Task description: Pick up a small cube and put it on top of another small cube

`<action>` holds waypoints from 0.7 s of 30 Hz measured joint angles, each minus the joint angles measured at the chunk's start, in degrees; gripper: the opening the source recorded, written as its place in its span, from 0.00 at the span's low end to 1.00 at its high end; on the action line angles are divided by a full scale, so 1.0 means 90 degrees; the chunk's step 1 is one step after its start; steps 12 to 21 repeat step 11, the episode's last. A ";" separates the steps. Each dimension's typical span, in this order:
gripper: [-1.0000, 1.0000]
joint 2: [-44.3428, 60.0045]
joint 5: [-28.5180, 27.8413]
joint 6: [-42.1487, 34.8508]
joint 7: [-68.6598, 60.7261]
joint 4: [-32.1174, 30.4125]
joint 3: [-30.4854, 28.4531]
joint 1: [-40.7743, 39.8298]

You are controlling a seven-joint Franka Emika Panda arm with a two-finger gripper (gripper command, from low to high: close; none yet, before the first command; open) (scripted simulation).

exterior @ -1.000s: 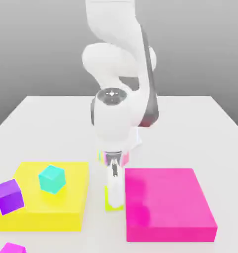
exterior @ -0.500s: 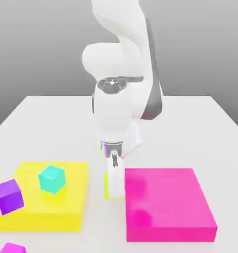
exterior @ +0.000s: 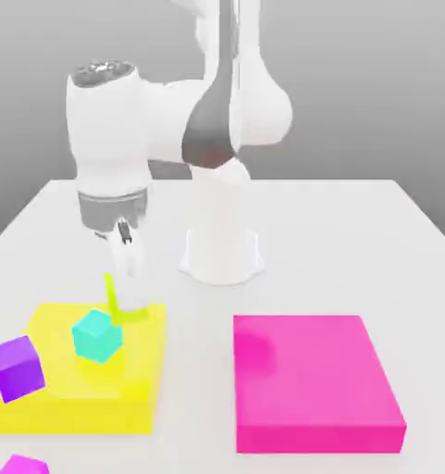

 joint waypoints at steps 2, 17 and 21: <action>0.00 -0.0129 -0.0082 -0.0236 -0.0431 0.0111 -0.0180 -0.0102; 1.00 0.0885 0.0031 0.0947 -0.0742 -0.0062 -0.0299 -0.0107; 1.00 0.0885 0.0031 0.0947 -0.0742 -0.0062 -0.0299 -0.0107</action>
